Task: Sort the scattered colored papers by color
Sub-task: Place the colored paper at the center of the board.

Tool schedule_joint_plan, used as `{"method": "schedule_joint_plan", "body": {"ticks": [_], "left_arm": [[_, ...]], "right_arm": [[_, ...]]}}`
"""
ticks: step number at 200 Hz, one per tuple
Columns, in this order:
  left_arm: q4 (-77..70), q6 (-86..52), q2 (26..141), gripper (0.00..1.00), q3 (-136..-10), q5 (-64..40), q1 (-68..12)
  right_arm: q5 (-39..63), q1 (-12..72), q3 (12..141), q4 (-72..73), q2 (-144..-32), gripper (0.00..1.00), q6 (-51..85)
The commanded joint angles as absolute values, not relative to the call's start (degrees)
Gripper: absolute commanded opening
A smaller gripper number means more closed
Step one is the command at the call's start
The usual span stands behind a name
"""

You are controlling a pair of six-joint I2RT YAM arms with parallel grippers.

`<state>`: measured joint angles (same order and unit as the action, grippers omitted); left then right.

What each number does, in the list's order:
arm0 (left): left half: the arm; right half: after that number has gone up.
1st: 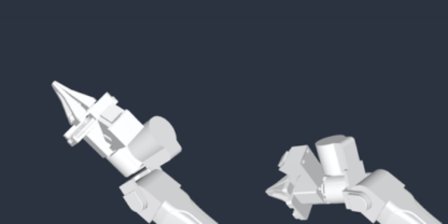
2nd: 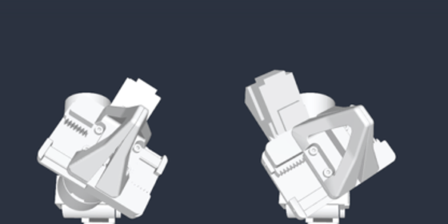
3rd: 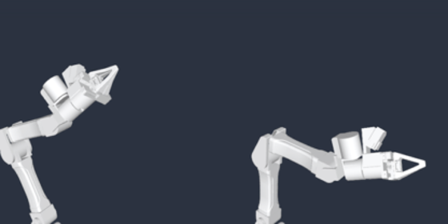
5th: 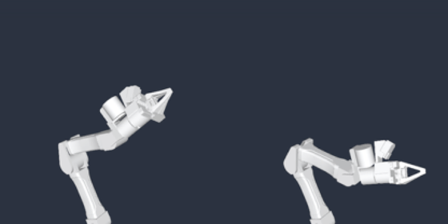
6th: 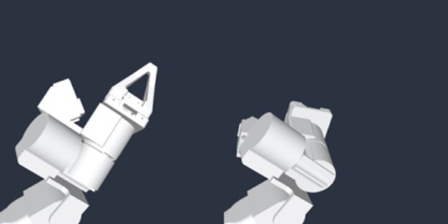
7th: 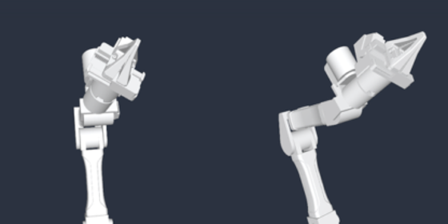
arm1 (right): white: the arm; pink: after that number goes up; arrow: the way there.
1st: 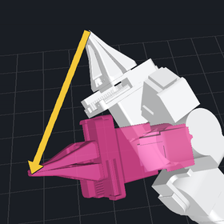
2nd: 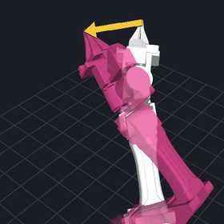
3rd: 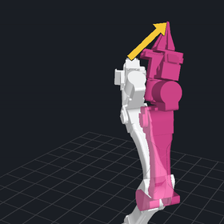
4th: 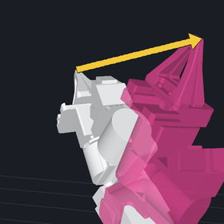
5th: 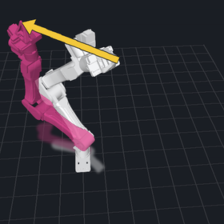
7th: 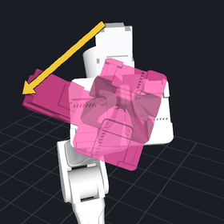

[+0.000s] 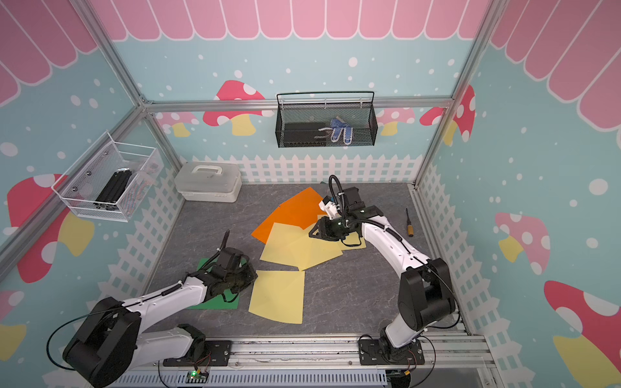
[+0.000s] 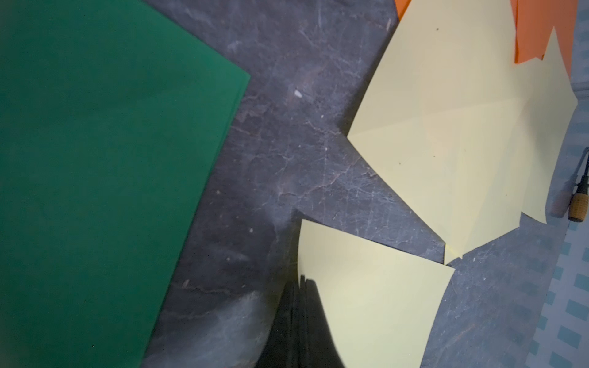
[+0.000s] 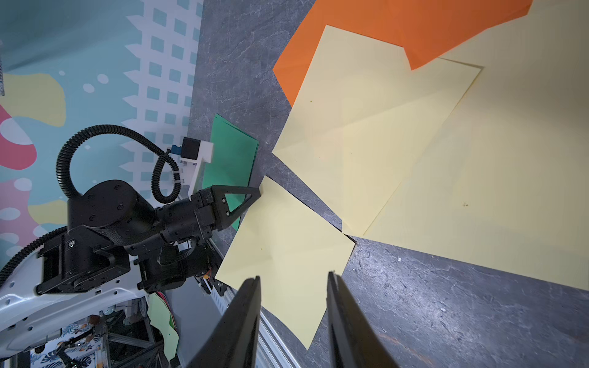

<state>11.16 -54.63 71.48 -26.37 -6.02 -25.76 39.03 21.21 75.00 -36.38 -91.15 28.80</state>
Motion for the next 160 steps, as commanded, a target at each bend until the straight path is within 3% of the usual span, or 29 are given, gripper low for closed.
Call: {"method": "schedule_joint_plan", "body": {"ticks": [1, 30, 106, 160], "left_arm": [[12.53, -54.21, 70.90, 0.12, -26.73, -4.54, -25.93], [13.92, -54.23, 68.97, 0.19, -26.74, -3.10, -25.93], [17.02, -53.71, 66.38, 0.21, -28.28, 1.21, -25.93], [19.51, -43.39, 71.73, 0.24, -41.52, 2.46, -24.97]], "right_arm": [[38.94, 21.27, 74.34, -36.30, -91.17, 0.37, 28.26], [38.93, 21.27, 74.36, -36.37, -91.11, 0.37, 28.20], [38.85, 21.27, 73.86, -36.17, -90.84, 0.37, 28.13], [40.17, 21.27, 71.12, -29.80, -92.85, 0.39, 33.39]]}}
